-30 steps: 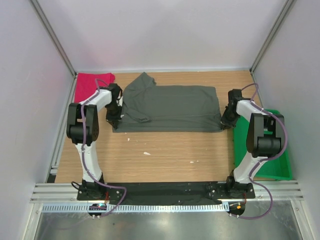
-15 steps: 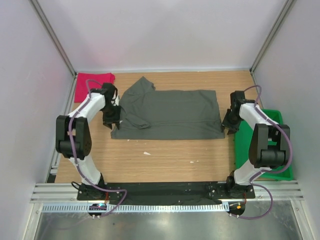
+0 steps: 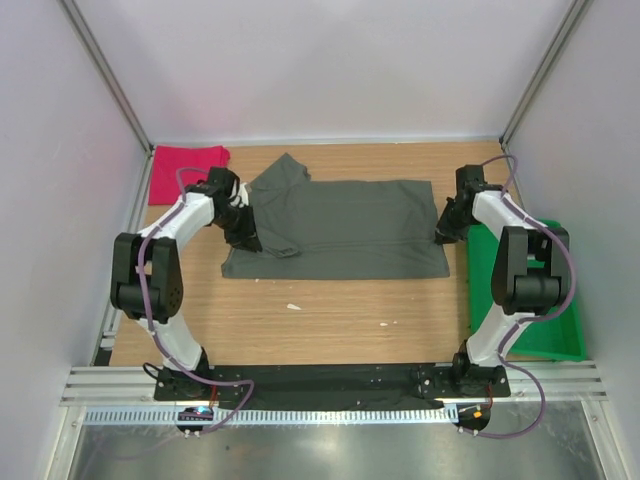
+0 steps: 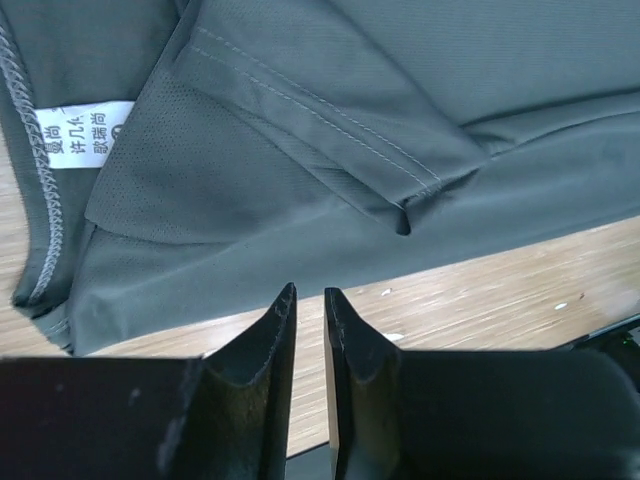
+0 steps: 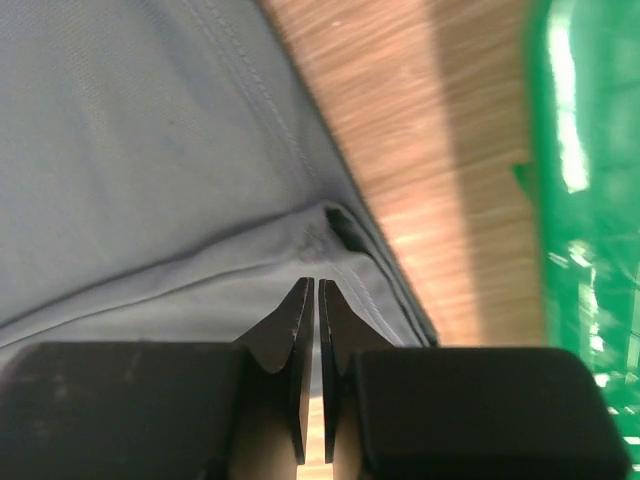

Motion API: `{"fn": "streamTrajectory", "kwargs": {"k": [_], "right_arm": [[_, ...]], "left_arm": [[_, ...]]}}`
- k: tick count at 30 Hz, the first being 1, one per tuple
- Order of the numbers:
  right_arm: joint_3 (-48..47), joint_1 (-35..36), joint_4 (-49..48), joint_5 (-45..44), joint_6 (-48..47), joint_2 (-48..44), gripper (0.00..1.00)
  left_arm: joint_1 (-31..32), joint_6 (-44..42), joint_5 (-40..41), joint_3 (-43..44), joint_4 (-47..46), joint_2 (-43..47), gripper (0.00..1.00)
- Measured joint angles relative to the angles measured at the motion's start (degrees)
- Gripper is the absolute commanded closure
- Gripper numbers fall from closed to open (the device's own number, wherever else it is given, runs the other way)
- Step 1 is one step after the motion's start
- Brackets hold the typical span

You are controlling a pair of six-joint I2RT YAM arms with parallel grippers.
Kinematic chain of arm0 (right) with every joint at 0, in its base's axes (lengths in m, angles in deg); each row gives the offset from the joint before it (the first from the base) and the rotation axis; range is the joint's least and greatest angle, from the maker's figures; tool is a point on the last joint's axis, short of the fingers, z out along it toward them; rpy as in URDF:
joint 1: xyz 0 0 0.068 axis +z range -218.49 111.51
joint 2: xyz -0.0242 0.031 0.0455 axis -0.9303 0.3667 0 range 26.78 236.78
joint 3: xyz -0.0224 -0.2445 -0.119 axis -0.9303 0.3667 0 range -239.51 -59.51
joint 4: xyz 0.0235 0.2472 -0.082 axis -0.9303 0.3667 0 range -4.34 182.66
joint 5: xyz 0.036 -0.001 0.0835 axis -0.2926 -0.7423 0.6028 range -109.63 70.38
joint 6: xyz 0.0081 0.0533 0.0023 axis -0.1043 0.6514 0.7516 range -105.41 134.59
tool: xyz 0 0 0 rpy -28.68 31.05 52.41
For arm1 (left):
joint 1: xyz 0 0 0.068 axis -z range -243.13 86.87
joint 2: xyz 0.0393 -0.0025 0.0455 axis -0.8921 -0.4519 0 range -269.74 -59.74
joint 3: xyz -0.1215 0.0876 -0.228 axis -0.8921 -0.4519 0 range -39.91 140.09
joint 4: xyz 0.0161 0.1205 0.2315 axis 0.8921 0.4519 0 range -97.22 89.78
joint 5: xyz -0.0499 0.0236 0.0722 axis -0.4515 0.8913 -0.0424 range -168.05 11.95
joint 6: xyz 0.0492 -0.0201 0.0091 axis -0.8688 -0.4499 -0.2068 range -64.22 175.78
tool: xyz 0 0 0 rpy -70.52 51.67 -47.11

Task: Fold and stack the t-shirts
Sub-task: Fold the tshirt

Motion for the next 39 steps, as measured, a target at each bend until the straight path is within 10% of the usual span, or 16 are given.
{"fn": "streamTrajectory", "kwargs": {"k": [9, 19, 27, 39], "right_arm": [[0.6, 0.6, -3.0, -0.6, 0.2, 4.3, 0.87], [-2.1, 8.2, -0.3, -4.6, 0.9, 1.7, 0.51], [-4.7, 29.3, -10.6, 1.6, 8.0, -4.8, 0.55], [-13.3, 43.1, -20.5, 6.7, 18.8, 10.9, 0.53]], "left_arm": [[0.0, 1.0, 2.2, -2.2, -2.3, -4.6, 0.73], [0.0, 3.7, 4.1, -4.1, -2.8, 2.3, 0.55], [-0.7, 9.1, 0.0, -5.6, -12.8, 9.0, 0.58], [-3.3, 8.3, -2.0, -4.3, -15.9, -1.7, 0.57]]}}
